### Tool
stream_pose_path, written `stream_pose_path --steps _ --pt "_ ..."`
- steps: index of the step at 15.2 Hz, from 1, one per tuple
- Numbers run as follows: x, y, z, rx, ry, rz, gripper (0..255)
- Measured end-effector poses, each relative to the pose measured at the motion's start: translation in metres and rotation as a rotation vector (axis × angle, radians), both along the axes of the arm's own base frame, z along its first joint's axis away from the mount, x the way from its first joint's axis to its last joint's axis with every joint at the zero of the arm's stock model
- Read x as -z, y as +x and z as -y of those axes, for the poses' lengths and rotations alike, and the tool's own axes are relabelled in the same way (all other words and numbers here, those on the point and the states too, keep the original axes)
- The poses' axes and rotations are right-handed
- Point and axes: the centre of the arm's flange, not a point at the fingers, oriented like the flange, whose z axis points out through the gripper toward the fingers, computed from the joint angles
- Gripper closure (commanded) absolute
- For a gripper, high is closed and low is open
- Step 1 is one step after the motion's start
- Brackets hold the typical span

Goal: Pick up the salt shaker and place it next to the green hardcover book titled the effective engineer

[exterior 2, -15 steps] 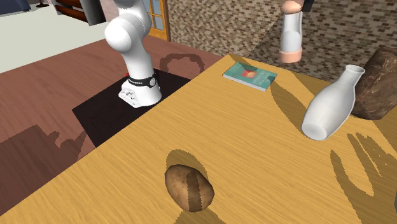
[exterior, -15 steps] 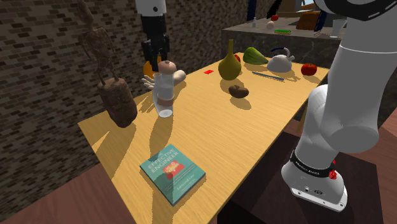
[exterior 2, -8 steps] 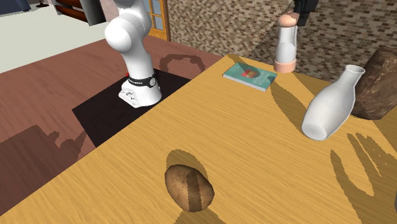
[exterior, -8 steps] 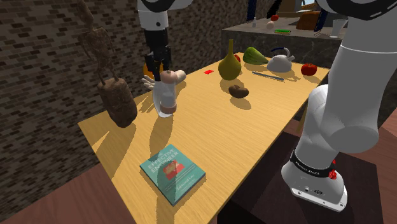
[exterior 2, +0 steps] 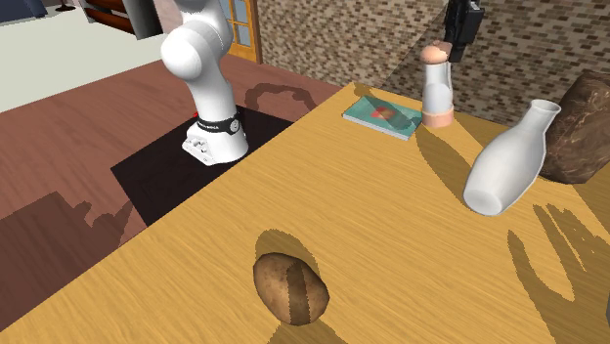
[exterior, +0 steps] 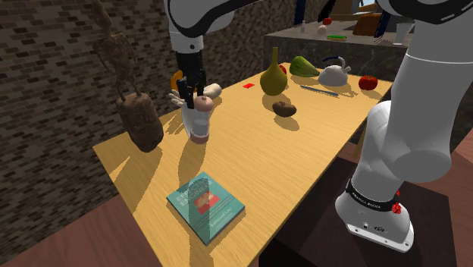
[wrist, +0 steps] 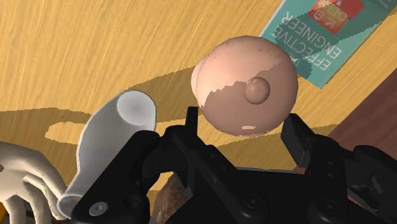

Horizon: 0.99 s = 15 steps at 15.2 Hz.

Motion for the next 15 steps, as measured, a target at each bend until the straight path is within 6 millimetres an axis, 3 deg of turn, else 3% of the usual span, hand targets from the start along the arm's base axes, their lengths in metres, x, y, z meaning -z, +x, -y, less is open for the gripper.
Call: stream_pose_path --steps 15 --pt "0.078 0.001 0.0 0.0 0.0 0.0 255"
